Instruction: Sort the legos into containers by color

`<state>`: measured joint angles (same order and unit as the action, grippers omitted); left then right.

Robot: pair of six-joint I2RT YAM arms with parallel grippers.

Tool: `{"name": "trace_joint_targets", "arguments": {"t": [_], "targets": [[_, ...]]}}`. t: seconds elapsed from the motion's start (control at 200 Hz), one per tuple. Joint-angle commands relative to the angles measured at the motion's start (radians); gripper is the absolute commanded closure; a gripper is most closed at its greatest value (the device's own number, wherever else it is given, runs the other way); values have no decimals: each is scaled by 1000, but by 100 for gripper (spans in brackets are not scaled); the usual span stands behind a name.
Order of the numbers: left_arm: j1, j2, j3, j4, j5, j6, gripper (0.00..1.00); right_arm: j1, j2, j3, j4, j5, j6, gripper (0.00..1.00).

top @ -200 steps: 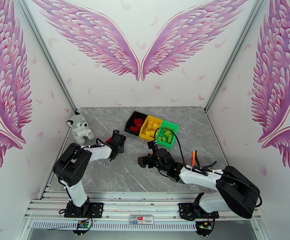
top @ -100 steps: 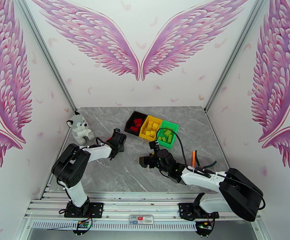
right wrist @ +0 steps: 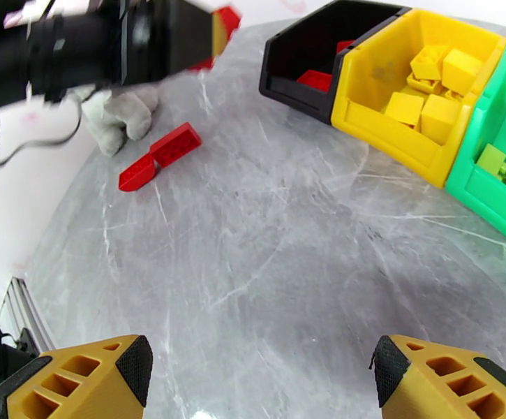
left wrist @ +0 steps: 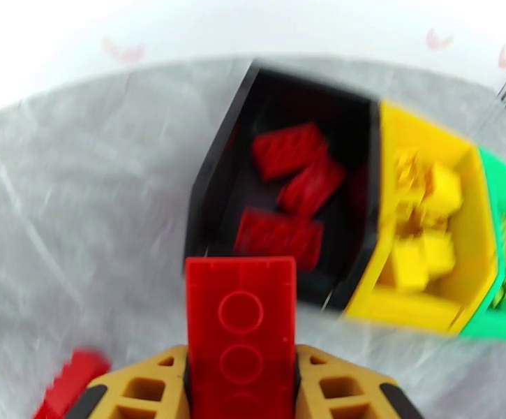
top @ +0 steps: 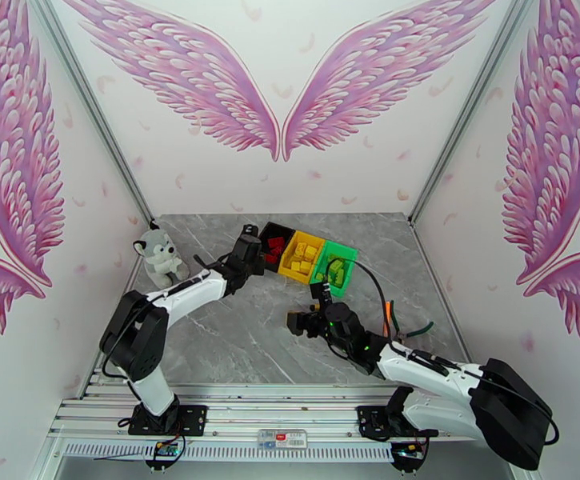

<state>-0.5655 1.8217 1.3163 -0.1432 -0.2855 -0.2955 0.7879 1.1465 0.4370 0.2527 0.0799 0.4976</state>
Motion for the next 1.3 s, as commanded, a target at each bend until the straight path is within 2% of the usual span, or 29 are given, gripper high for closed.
{"name": "trace_joint_targets", "arguments": {"t": [0.0, 0.205, 0.245, 0.305, 0.405, 0.685, 0.82, 0.925, 1.085, 1.295], "targets": [[1, 119, 153, -67, 33, 49, 71, 0, -43, -16, -65, 36, -4, 10], [18, 344, 474, -192, 11, 83, 70, 1, -169, -47, -162, 88, 1, 9], [21, 370, 512, -206, 15, 86, 67, 0, -201, -57, -175, 102, 3, 9], [22, 390, 543, -216, 8, 90, 57, 0, -243, -68, -197, 118, 5, 8], [18, 379, 534, -203, 2, 86, 45, 0, -300, -84, -223, 134, 4, 6], [-17, 181, 275, -75, -56, 91, 30, 0, -316, -90, -219, 130, -3, 5], [-15, 47, 74, 6, -121, 64, 21, 1, -269, -85, -170, 86, -2, 5], [4, -50, -99, 59, -158, 25, 19, 1, -212, -78, -117, 45, 0, 6], [73, -138, -289, 105, -157, -34, 15, 8, -112, -54, -46, -16, 4, 7], [215, -147, -444, 194, -65, -108, 6, 28, 35, -13, 50, -71, 13, 8]]}}
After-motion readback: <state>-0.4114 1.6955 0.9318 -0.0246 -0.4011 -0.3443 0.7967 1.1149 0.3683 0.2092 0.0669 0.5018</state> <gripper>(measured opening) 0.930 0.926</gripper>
